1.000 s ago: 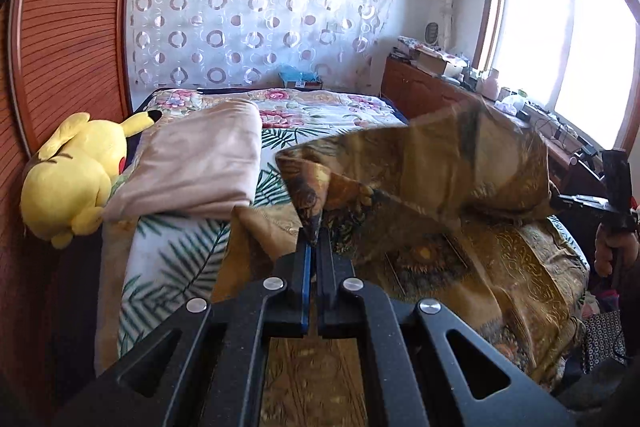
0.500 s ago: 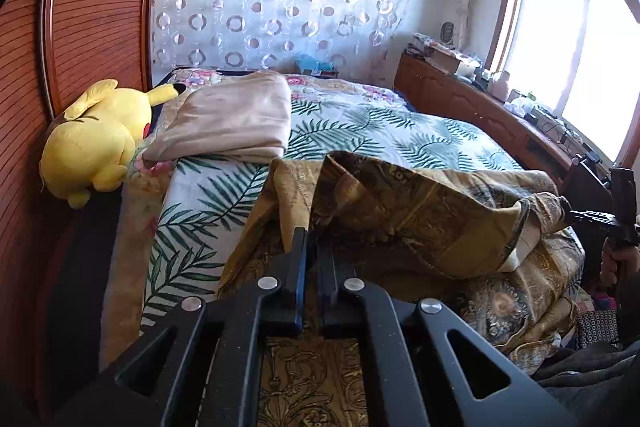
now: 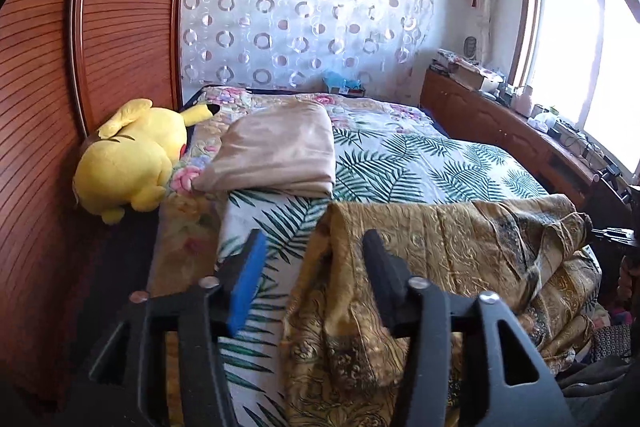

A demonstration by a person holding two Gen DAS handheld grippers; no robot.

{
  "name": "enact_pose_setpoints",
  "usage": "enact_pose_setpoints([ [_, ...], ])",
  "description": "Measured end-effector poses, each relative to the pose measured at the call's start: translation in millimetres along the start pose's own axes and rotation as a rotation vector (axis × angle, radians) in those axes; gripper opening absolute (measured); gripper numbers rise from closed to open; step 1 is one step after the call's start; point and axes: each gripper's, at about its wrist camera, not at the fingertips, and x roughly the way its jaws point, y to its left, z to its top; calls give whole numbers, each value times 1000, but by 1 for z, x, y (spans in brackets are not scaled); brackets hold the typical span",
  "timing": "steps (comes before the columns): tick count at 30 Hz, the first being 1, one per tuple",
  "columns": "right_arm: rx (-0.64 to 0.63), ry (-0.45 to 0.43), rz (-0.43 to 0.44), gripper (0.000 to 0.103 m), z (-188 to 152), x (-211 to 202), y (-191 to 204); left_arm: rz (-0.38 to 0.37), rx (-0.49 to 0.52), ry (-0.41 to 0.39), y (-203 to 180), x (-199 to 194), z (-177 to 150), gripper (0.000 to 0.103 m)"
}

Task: Fold small clothes

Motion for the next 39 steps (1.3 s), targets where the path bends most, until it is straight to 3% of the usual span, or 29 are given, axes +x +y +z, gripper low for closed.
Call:
enact_pose_setpoints([
  [1,-4,-2,-7,11,1,-2,0,2,2,-4,1,2,3,74],
  [3,-13,-4,-20,23,3,-5,-2,12,-2,3,2,8,9,80],
  [8,-11,-14,-59,25,15,-8,-12,25,23,28,-3,32,22,80],
  [10,-22,-32,-70,32,22,-8,-15,15,38,47,-7,43,26,80],
  [12,-21,-42,-80,49,28,-4,-17,13,59,65,-11,56,31,80],
  [13,-16,-43,-83,51,33,0,-17,8,67,73,-13,62,34,80],
  [19,-9,-11,-62,51,53,42,-17,-4,98,135,-19,97,44,80],
  [24,-40,80,-86,51,54,81,-16,-6,129,214,-24,120,40,80],
  [26,-28,87,-73,52,53,86,-18,6,135,250,-22,129,36,80],
  [30,-4,109,-67,67,51,90,-25,33,112,305,-18,144,27,80],
  [32,19,125,-50,69,51,94,-33,33,98,325,-15,147,24,80],
  [36,32,132,-20,69,53,95,-36,2,88,346,-14,152,17,79],
  [39,9,136,2,69,52,94,-31,-40,61,336,-11,149,14,70],
])
